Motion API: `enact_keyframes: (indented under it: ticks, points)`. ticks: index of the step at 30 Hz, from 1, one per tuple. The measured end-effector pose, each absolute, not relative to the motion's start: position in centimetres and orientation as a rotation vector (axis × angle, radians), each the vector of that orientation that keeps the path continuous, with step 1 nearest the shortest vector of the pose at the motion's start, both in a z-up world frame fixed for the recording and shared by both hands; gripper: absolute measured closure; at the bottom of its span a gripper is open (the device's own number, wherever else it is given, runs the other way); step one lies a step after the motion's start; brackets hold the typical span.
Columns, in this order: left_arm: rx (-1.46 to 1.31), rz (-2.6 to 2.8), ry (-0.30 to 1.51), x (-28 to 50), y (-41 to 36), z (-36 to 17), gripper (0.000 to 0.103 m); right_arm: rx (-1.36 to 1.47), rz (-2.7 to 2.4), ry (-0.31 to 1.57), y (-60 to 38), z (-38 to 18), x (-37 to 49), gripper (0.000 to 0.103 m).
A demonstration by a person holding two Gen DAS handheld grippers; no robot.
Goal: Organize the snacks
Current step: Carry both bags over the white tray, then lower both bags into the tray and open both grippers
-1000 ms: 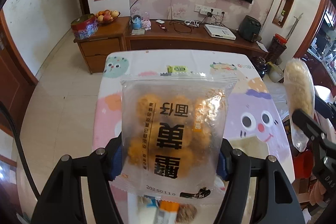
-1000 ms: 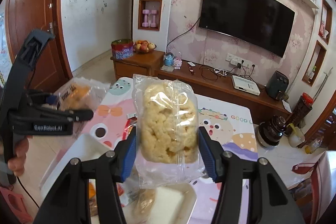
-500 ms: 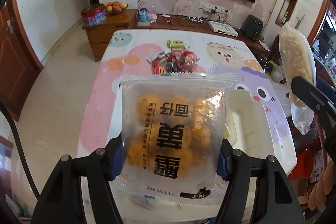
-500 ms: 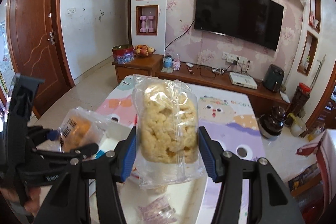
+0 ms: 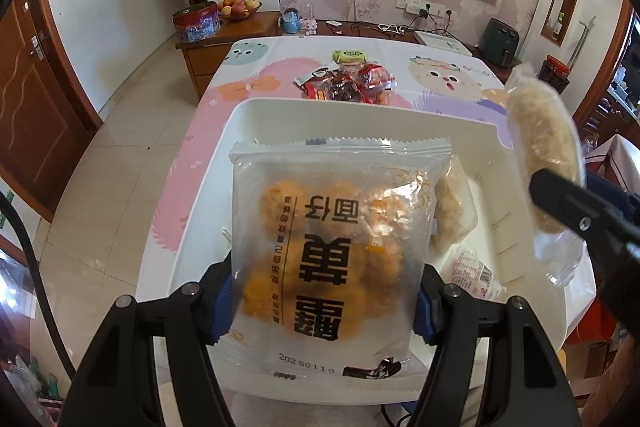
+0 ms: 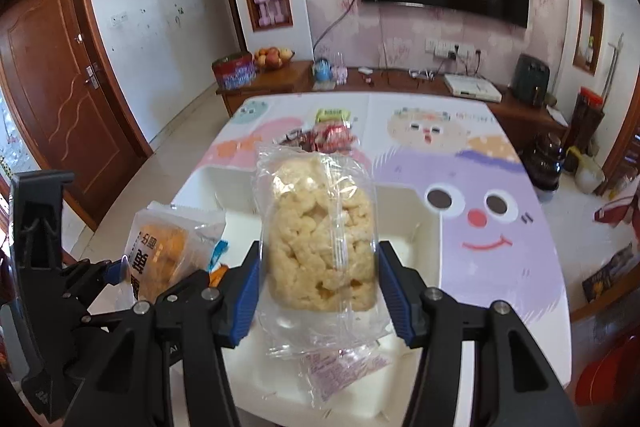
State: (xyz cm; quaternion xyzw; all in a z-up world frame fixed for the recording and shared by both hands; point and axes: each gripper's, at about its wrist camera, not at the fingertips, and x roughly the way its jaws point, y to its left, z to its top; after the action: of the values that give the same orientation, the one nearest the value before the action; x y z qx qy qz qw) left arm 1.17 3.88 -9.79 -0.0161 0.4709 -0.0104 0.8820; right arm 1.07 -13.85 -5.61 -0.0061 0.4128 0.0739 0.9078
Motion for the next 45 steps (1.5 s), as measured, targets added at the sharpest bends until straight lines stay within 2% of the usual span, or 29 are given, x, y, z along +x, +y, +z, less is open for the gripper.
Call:
enact_keyframes:
  ticks: [16,19,21,30,45]
  points:
    - [0.002,0.013,1.003,2.0,2.8,-11.8,0.035,0.011,0.158,0.936,-13.9,-8.8,1.0,0.047]
    - [0.012,0.027,0.997,1.8,2.6,-11.8,0.032,0.01,0.157,0.959,-13.9,-9.4,1.2,0.047]
    - [0.015,0.044,0.998,1.8,2.6,-11.8,0.023,0.013,0.157,0.96,-13.9,-9.6,1.1,0.047]
    - [0.041,0.068,0.94,1.4,2.4,-10.7,0.018,0.037,0.139,0.946,-14.2,-9.4,0.9,0.043]
    - [0.034,0.064,0.952,1.5,2.7,-10.8,0.018,0.043,0.144,0.945,-14.3,-9.4,0.9,0.043]
